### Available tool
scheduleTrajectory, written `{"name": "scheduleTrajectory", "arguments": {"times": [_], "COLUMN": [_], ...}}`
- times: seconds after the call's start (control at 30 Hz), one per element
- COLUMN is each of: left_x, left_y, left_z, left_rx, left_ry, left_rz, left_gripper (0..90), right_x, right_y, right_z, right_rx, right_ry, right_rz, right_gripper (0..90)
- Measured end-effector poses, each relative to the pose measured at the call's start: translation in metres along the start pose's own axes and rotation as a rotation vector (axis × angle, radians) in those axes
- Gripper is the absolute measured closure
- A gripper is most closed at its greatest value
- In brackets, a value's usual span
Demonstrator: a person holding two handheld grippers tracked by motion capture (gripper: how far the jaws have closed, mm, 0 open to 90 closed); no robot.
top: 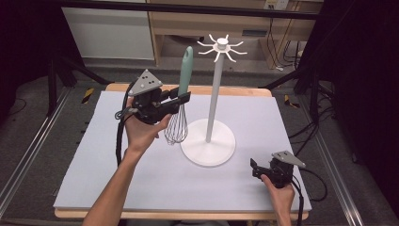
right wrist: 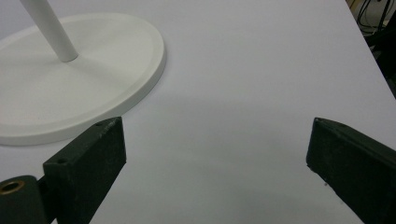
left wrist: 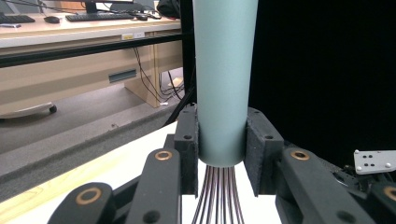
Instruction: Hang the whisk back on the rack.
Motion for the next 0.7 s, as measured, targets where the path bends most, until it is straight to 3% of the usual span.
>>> {"name": "scheduleTrajectory", "arguments": {"times": [0.7], "left_x": [0.013], "left_y": [-0.003], "left_z": [-0.003], "left_rx": [0.006], "left_ry": [0.009], "left_rz": [0.018], "left_gripper": [68.6], "right_x": [0.0], "right_y": [0.0], "right_z": [0.0], "right_rx": [0.003], "right_ry": [-0.001], "right_rz": [0.001], "right_gripper": [5.3]}}
Point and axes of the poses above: each handheld gripper's, and its own axes: x roughly forward along the jaws, y roughly out of its underside, z roughly to its left, the point moved 9 cm from there along x, roughly forward along the jaws, and after that the axes turned 5 degrees about -z, right-handed, at the moved point
